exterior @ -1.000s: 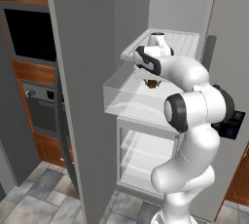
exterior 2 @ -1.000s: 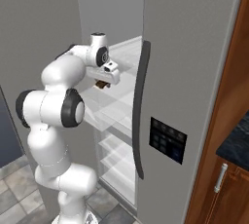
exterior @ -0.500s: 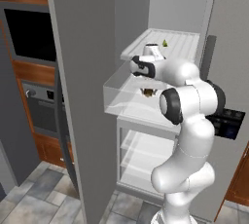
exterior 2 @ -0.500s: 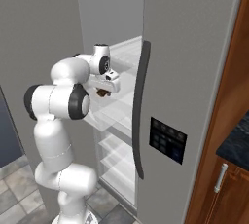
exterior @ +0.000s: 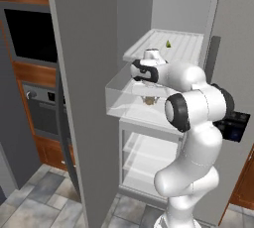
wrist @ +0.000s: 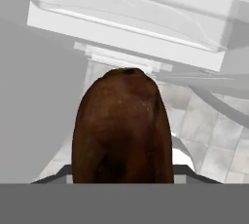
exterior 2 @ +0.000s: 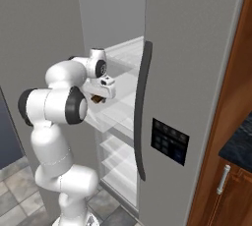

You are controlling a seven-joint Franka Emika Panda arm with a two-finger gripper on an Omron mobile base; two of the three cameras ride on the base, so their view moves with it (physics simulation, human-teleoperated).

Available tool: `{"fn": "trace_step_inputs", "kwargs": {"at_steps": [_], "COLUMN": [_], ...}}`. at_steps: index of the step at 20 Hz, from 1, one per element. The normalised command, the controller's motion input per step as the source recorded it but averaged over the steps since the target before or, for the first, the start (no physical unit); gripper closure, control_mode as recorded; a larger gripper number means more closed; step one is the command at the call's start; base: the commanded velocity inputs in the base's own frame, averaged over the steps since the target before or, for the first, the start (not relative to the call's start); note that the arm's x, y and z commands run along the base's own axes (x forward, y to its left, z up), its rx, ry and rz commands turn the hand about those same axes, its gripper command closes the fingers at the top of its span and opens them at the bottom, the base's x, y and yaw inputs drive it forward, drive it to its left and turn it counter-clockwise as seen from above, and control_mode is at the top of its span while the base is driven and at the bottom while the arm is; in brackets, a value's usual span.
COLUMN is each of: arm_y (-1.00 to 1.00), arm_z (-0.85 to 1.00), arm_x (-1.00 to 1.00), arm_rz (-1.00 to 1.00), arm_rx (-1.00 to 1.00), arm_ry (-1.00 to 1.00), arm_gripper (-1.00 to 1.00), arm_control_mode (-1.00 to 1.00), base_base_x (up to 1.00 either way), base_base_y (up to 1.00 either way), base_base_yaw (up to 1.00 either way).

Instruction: Place the sweet potato and mushroom inside the fridge drawer. Close the drawer after placing the vegetables.

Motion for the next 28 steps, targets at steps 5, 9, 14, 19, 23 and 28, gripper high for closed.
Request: {"fn": "trace_step_inputs", "kwargs": {"at_steps": [5, 9, 14, 19, 23, 28], "arm_y": [0.13, -0.01, -0.01, 0.00, 0.07, 0.06], "arm_z": [0.03, 0.04, 0.06, -0.08, -0.40, -0.51], "arm_x": [-0.17, -0.09, 0.16, 0.49, 0.01, -0.17], "arm_rz": [0.00, 0.00, 0.00, 0.00, 0.00, 0.00], "arm_rx": [0.01, 0.02, 0.01, 0.00, 0.00, 0.00], "arm_ry": [0.18, 0.16, 0.15, 0.06, 0.01, 0.00], "arm_gripper": [1.00, 1.00, 1.00, 1.00, 1.00, 1.00], "arm_control_mode": [-1.00, -1.00, -1.00, -1.00, -1.00, -1.00], "base_base_x": [0.00, 0.00, 0.00, 0.00, 0.00, 0.00], "base_base_y": [0.00, 0.00, 0.00, 0.00, 0.00, 0.00], "base_base_yaw": [0.00, 0.00, 0.00, 0.00, 0.00, 0.00]}}
